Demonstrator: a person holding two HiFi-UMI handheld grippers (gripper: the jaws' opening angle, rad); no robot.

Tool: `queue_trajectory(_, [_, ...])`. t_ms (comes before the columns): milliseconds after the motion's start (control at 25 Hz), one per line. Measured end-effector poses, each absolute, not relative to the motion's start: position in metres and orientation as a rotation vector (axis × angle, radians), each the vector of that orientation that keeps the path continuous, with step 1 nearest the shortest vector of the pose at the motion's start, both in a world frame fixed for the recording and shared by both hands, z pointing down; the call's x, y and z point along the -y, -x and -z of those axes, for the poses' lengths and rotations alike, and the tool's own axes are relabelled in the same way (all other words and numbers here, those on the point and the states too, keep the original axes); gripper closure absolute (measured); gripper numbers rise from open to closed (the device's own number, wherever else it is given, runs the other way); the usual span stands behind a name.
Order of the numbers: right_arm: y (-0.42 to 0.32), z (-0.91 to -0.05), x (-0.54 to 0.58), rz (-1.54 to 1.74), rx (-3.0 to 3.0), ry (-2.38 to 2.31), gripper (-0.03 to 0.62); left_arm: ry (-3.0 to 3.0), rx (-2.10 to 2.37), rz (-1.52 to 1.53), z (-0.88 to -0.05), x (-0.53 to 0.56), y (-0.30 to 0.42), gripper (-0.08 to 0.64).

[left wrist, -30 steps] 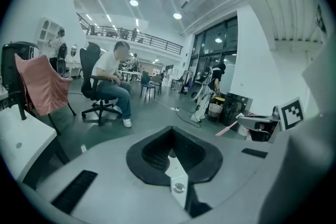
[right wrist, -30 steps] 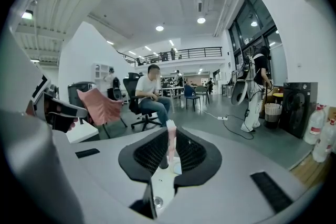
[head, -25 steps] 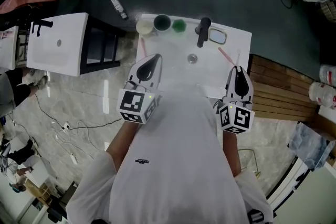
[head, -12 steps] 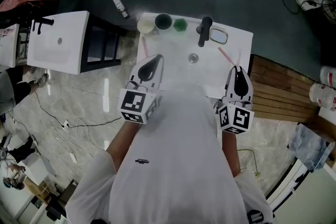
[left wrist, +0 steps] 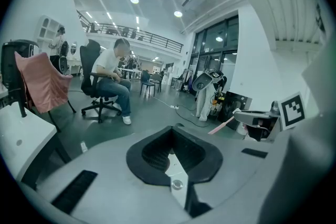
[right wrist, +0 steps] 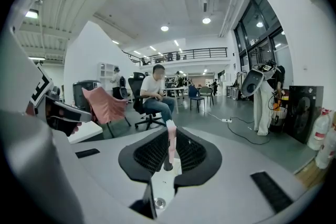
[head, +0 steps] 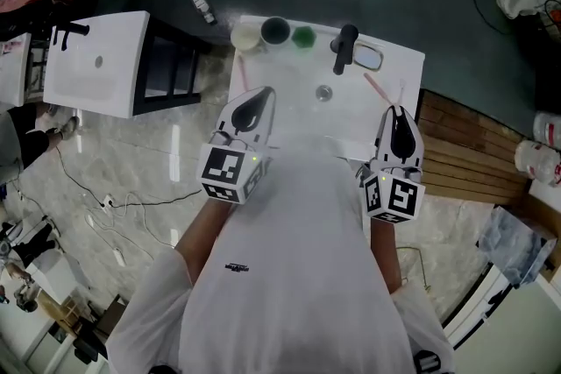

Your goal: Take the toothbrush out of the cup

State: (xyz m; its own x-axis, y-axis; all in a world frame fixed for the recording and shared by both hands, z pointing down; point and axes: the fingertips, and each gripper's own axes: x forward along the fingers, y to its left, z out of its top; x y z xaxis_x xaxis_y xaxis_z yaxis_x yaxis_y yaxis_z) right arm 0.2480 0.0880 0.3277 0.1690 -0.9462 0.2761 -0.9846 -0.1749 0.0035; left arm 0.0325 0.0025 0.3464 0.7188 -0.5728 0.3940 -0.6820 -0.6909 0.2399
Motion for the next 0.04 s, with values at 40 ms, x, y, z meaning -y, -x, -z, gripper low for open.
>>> queue_trajectory(40, [-0.2466,-0.3268,-0.0871,-0.311,1.892,-2.256,0.554,-2.556,0.971,-0.409,-0.3465,-0.0022,-0.032,0.557])
